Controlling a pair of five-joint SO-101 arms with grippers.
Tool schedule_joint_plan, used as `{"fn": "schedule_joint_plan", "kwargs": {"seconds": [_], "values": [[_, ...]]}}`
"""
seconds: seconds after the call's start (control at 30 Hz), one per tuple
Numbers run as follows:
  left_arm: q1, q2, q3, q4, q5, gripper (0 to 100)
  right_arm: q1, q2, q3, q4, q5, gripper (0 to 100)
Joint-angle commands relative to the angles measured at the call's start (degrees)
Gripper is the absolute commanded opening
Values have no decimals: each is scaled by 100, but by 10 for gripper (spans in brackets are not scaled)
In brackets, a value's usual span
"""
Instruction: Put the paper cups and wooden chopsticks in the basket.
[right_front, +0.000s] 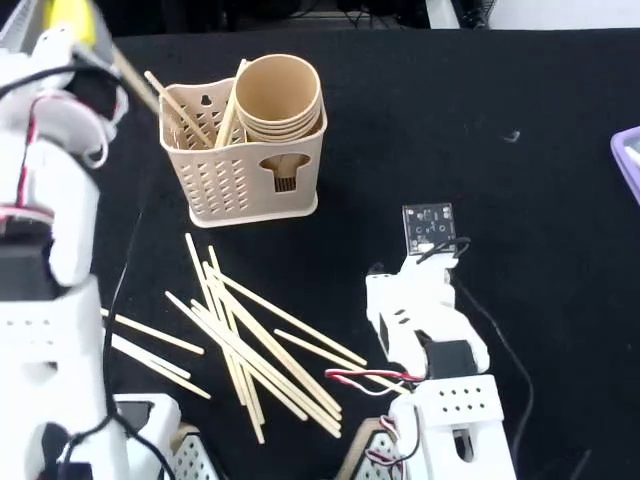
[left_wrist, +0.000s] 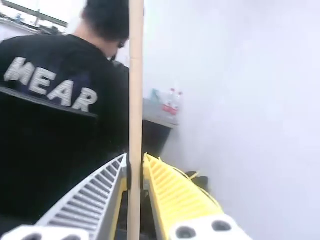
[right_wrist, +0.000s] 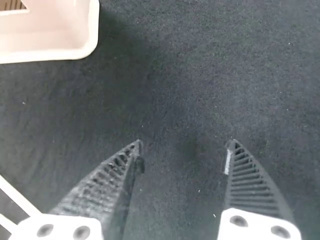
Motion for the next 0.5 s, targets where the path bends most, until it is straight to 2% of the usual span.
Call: {"fn": "schedule_joint_plan", "kwargs": {"seconds": [0.0,0.23,0.47], "values": [[312,545,-523,-360,35,30,97,-154,-48,-123,9,261],[303,1451,-488,-580,35,30,97,-154,4,-246,9,261],[330,1653,198,-598,35,30,97,-154,4,-246,9,261]]}}
